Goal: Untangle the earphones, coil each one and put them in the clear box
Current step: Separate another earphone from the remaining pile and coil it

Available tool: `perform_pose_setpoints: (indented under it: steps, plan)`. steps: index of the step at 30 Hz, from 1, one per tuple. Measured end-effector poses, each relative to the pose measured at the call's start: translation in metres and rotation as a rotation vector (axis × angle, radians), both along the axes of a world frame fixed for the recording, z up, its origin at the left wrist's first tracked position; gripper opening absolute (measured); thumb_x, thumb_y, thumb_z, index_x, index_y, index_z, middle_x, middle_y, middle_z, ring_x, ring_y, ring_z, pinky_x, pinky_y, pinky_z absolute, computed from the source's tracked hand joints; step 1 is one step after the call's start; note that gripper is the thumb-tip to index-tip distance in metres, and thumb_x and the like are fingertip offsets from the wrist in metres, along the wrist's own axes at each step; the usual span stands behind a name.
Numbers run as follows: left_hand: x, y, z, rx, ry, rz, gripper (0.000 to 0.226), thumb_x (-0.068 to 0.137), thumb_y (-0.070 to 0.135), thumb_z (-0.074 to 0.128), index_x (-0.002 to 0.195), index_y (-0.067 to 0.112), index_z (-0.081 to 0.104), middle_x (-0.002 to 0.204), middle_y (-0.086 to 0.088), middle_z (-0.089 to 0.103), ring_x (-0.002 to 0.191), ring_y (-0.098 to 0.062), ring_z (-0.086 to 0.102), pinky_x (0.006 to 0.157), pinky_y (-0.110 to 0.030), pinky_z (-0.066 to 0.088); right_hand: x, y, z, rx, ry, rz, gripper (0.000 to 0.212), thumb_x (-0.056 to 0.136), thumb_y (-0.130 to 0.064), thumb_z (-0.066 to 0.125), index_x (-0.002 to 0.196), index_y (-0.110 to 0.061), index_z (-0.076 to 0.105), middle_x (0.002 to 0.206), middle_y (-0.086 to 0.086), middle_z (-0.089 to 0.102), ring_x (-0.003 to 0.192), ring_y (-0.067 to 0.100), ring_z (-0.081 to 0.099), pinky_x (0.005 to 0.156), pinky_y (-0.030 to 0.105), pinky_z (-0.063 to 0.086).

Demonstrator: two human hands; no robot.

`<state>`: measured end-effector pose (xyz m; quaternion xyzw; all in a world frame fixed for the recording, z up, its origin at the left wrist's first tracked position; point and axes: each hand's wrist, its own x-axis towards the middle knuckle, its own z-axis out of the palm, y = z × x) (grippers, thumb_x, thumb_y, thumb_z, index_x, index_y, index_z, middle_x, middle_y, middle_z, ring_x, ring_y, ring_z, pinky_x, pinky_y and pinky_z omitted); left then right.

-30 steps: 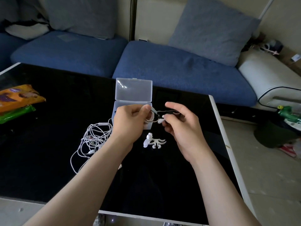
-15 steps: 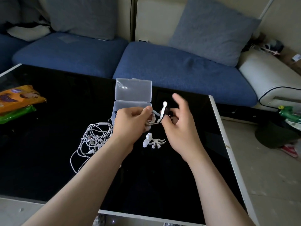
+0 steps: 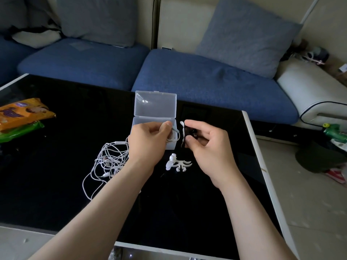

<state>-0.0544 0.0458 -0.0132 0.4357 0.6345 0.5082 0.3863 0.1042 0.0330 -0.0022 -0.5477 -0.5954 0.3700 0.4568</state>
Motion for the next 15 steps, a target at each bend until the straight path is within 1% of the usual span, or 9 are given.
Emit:
perform_pose_setpoints:
  steps: [1, 3, 6, 8, 9, 11, 12, 13, 15]
  plan:
    - [-0.0005, 0.0, 0.0, 0.0, 0.002, 0.0, 0.029, 0.097, 0.043, 0.071, 0.079, 0.022, 0.082, 0.075, 0.007, 0.078, 0.077, -0.021, 0.076, 0.087, -0.05, 0.062, 0.0003, -0.0001, 0.0008, -0.003, 0.02, 0.002, 0.05, 0.095, 0.002, 0.071, 0.112, -0.045, 0.075, 0.107, -0.019, 0.077, 0.099, 0.002, 0.075, 0.085, 0.018, 0.058]
    - [-0.0001, -0.0011, 0.0009, 0.006, 0.017, -0.01, 0.031, 0.098, 0.042, 0.071, 0.078, 0.021, 0.081, 0.073, 0.006, 0.077, 0.076, -0.025, 0.075, 0.087, -0.051, 0.062, 0.0019, -0.0005, 0.0016, -0.007, 0.039, 0.003, 0.049, 0.092, 0.001, 0.076, 0.121, -0.039, 0.075, 0.106, -0.02, 0.077, 0.097, -0.001, 0.075, 0.082, 0.013, 0.056]
    - [0.0012, -0.0021, 0.0016, 0.024, 0.038, -0.017, 0.033, 0.098, 0.041, 0.071, 0.076, 0.018, 0.08, 0.071, 0.003, 0.076, 0.078, -0.03, 0.074, 0.086, -0.052, 0.061, 0.0013, -0.0022, 0.0031, -0.026, 0.068, 0.022, 0.053, 0.088, 0.003, 0.08, 0.13, -0.029, 0.074, 0.103, -0.018, 0.078, 0.093, 0.0, 0.076, 0.079, 0.012, 0.056]
    - [0.0019, -0.002, 0.0013, 0.026, 0.039, -0.018, 0.032, 0.098, 0.04, 0.071, 0.076, 0.018, 0.08, 0.071, 0.003, 0.076, 0.078, -0.029, 0.075, 0.086, -0.053, 0.061, 0.0008, -0.0024, 0.0044, -0.034, 0.075, 0.036, 0.054, 0.088, 0.005, 0.08, 0.129, -0.03, 0.073, 0.103, -0.019, 0.077, 0.093, -0.002, 0.075, 0.079, 0.01, 0.055]
    - [0.0023, -0.0016, 0.0007, 0.024, 0.037, -0.019, 0.032, 0.098, 0.04, 0.071, 0.076, 0.019, 0.08, 0.071, 0.003, 0.076, 0.078, -0.029, 0.075, 0.085, -0.053, 0.062, 0.0008, -0.0022, 0.0049, -0.034, 0.069, 0.043, 0.053, 0.089, 0.006, 0.079, 0.126, -0.032, 0.074, 0.101, -0.023, 0.076, 0.094, -0.005, 0.074, 0.079, 0.008, 0.054]
    - [0.0033, -0.0018, -0.0003, 0.026, 0.034, -0.015, 0.031, 0.098, 0.04, 0.071, 0.076, 0.02, 0.08, 0.07, 0.004, 0.076, 0.078, -0.027, 0.076, 0.084, -0.052, 0.062, 0.0004, -0.0022, 0.0047, -0.027, 0.009, 0.055, 0.052, 0.09, 0.008, 0.076, 0.122, -0.034, 0.074, 0.097, -0.029, 0.072, 0.095, -0.011, 0.072, 0.079, 0.005, 0.052]
    - [0.0042, -0.0022, -0.0003, 0.031, 0.035, -0.011, 0.03, 0.098, 0.04, 0.072, 0.075, 0.021, 0.08, 0.07, 0.004, 0.076, 0.077, -0.027, 0.076, 0.083, -0.052, 0.063, -0.0001, -0.0018, 0.003, -0.02, -0.041, 0.051, 0.051, 0.09, 0.006, 0.077, 0.126, -0.031, 0.075, 0.098, -0.027, 0.073, 0.095, -0.009, 0.072, 0.081, 0.007, 0.054]
    - [0.0052, -0.0024, -0.0004, 0.038, 0.039, -0.008, 0.03, 0.097, 0.04, 0.072, 0.075, 0.021, 0.08, 0.069, 0.004, 0.076, 0.077, -0.026, 0.076, 0.082, -0.051, 0.063, -0.0012, -0.0013, 0.0007, -0.011, -0.088, 0.043, 0.051, 0.09, 0.004, 0.077, 0.13, -0.029, 0.075, 0.099, -0.022, 0.075, 0.093, -0.005, 0.074, 0.083, 0.012, 0.057]
    - [0.0064, -0.0027, -0.0004, 0.053, 0.064, -0.01, 0.028, 0.097, 0.039, 0.072, 0.075, 0.023, 0.08, 0.068, 0.005, 0.076, 0.073, -0.023, 0.076, 0.079, -0.05, 0.064, -0.0034, -0.0007, -0.0035, -0.008, -0.159, 0.039, 0.054, 0.089, 0.0, 0.079, 0.134, -0.03, 0.073, 0.096, -0.011, 0.079, 0.081, 0.005, 0.076, 0.083, 0.023, 0.062]
